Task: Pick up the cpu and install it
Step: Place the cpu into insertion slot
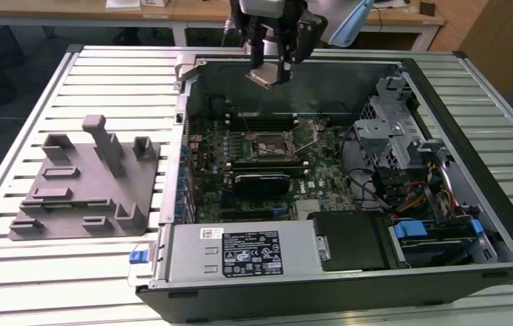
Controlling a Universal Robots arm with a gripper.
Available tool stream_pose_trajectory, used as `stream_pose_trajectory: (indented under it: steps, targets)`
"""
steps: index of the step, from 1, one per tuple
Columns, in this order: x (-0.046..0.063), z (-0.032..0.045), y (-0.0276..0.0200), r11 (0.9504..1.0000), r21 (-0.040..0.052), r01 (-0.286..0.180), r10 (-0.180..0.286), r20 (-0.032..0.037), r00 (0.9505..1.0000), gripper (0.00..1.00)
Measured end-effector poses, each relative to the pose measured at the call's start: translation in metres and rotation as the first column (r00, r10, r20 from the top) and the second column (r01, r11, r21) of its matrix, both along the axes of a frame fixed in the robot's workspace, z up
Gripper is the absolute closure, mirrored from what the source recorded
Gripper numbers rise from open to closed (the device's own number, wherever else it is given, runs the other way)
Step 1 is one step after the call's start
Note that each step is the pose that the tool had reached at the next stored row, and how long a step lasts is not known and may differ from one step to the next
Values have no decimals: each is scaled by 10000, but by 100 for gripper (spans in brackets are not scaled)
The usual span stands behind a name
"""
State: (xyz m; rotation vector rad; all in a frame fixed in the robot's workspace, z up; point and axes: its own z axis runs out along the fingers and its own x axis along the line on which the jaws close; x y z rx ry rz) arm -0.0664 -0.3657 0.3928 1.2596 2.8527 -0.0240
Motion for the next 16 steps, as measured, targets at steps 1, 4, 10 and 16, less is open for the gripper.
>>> stream_pose_trajectory:
  steps: [1, 4, 10, 16]
  targets:
    - [0, -2, 0, 9999, -1, 166, -166, 0, 9999, 47]
    - [0, -8, 0, 9975, -3, 713, -713, -1, 9975, 47]
    - [0, -22, 0, 9839, -3, 1788, -1788, 0, 9839, 47]
    - [0, -34, 0, 9598, -1, 2807, -2807, 4, 9598, 47]
